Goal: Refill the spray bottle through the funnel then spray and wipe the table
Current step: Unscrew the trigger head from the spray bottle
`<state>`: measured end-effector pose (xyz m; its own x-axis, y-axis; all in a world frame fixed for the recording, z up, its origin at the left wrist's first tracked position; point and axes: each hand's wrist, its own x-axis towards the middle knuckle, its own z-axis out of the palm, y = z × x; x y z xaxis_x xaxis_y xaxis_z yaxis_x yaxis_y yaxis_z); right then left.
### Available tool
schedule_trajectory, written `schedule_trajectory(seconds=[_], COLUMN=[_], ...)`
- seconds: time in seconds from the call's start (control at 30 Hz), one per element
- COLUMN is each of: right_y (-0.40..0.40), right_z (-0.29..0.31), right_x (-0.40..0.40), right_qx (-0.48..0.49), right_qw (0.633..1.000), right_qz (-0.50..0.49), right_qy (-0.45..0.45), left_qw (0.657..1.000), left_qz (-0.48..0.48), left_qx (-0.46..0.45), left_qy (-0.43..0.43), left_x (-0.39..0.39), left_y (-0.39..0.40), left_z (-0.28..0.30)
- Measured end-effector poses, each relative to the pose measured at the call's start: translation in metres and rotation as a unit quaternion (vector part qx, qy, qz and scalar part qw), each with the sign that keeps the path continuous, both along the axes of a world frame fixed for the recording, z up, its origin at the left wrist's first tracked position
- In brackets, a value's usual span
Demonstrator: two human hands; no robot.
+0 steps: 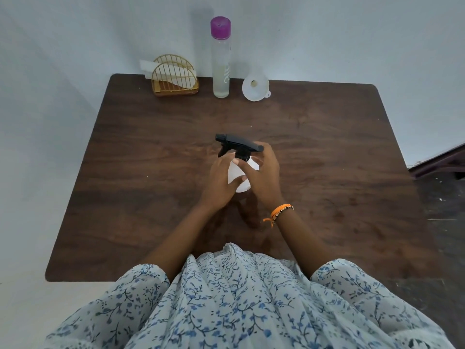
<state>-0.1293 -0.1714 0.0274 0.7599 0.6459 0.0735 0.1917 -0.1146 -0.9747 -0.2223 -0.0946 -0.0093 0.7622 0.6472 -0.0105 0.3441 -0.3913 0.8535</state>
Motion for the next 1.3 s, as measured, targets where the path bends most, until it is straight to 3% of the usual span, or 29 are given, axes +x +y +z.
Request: schedule_trajectory(seconds=[0.13, 0.4, 0.67, 0.73, 0.87, 0.97, 1.07, 1.3], right_y=[0.001, -0.002, -0.004, -0.005, -0.001, 0.0, -0.004, -0.013], right_z=[0.001, 0.008, 0.014, 0.014, 0.004, 0.006, 0.01, 0.003], right_x=[-0.001, 0.01, 0.048, 0.043, 0.022, 0.017, 0.017, 0.043], right_qx=[0.002, -0.001, -0.073, -0.081, -0.036, -0.031, -0.04, -0.096], right_qw=[1.0, 0.997, 0.962, 0.967, 0.996, 0.998, 0.996, 0.973], right_qz=[-0.01, 0.047, 0.264, 0.243, 0.085, 0.049, 0.052, 0.179], right_qy=[-0.008, -0.055, 0.007, 0.016, -0.02, -0.033, -0.064, -0.113], left_qw=[0.999, 1.0, 0.998, 0.998, 0.999, 0.999, 0.999, 0.999], left_qz=[0.005, 0.012, 0.012, 0.007, 0.017, 0.02, 0.005, -0.005], left_qx=[0.033, -0.011, -0.056, -0.055, -0.046, -0.048, -0.04, -0.042], left_qy=[0.006, 0.007, -0.007, -0.005, -0.009, -0.004, -0.004, -0.001], left_x=[-0.001, 0.0, -0.001, -0.002, 0.001, 0.0, -0.001, -0.001], left_y=[0.0, 0.001, 0.001, 0.001, -0.001, -0.003, -0.001, 0.004], left_z=[-0.011, -0.014, -0.016, -0.019, -0.014, -0.011, -0.014, -0.023])
